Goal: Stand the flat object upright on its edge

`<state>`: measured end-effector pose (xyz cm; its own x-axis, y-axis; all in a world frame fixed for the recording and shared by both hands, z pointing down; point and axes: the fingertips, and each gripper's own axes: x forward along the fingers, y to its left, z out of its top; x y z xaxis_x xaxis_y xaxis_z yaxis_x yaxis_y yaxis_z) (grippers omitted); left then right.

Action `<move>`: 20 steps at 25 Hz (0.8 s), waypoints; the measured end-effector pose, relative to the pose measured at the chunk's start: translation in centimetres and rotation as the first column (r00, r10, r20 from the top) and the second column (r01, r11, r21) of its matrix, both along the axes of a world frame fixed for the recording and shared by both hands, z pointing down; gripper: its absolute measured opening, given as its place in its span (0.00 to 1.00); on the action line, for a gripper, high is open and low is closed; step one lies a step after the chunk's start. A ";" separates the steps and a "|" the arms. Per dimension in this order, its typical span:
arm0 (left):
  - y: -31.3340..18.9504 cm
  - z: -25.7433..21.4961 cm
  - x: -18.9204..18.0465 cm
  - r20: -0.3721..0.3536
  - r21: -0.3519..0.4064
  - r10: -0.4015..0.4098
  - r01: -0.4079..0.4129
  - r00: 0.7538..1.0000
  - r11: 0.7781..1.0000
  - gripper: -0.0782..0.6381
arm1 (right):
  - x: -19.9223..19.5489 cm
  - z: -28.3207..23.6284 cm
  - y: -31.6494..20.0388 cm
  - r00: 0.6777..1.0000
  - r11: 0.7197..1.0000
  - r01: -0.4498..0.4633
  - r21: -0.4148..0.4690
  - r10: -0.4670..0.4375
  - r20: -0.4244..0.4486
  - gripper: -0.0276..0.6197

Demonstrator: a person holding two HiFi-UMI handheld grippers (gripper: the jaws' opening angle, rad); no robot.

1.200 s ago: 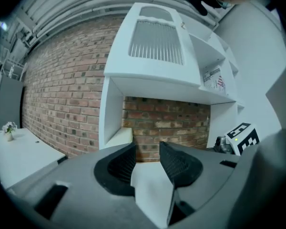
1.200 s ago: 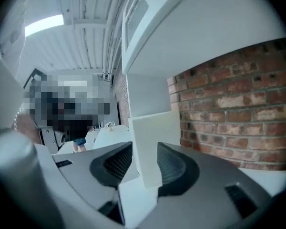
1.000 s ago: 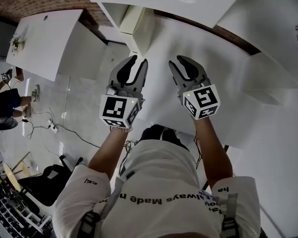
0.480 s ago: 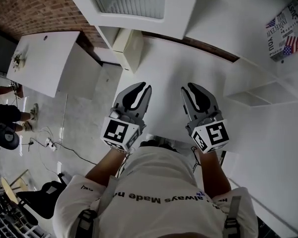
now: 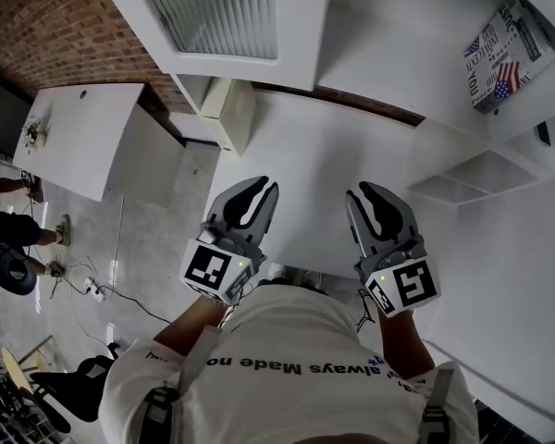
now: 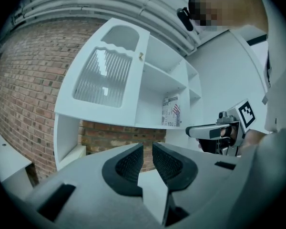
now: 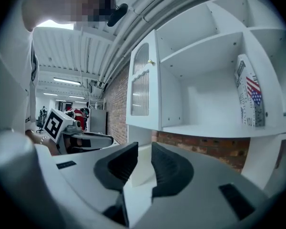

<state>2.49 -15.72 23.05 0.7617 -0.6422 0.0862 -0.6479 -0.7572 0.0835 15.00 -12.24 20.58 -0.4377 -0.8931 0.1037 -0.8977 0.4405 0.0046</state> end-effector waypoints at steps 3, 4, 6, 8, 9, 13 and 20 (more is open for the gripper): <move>1.2 -0.7 0.9 0.000 0.001 0.026 -0.026 1.000 1.000 0.20 | 0.6 -0.7 1.1 1.000 1.000 -0.001 -0.002 0.001 0.007 0.18; 1.5 -0.9 1.2 -0.002 0.002 0.031 -0.031 1.000 1.000 0.20 | 0.8 -1.0 1.4 1.000 1.000 -0.002 -0.003 0.002 0.006 0.18; 2.0 -1.2 1.7 -0.007 -0.010 0.038 -0.038 0.999 0.999 0.20 | 1.3 -1.6 2.0 1.000 1.000 -0.009 -0.001 0.009 -0.001 0.18; 2.5 -1.8 2.1 -0.019 -0.013 0.049 -0.049 0.999 0.999 0.20 | 1.4 -2.2 2.5 1.000 1.000 -0.018 0.003 0.018 -0.007 0.18; 2.8 -2.2 2.3 -0.030 -0.011 0.055 -0.055 0.998 0.998 0.20 | 1.4 -2.5 2.9 1.000 1.000 -0.022 0.004 0.022 -0.012 0.18; 3.6 -3.7 3.3 -0.069 0.001 0.065 -0.065 0.995 0.998 0.20 | 1.9 -3.0 4.2 0.999 0.999 -0.040 0.005 0.040 -0.018 0.17; 3.5 -4.0 4.5 -0.071 0.015 0.077 -0.076 0.995 0.997 0.20 | 3.0 -2.8 4.0 0.998 0.998 -0.057 0.014 0.057 -0.004 0.17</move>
<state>6.98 -12.25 19.01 0.8125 -0.5825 0.0228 -0.5808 -0.8055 0.1179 18.03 -8.22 17.74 -0.3858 -0.9179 0.0924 -0.9213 0.3886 0.0143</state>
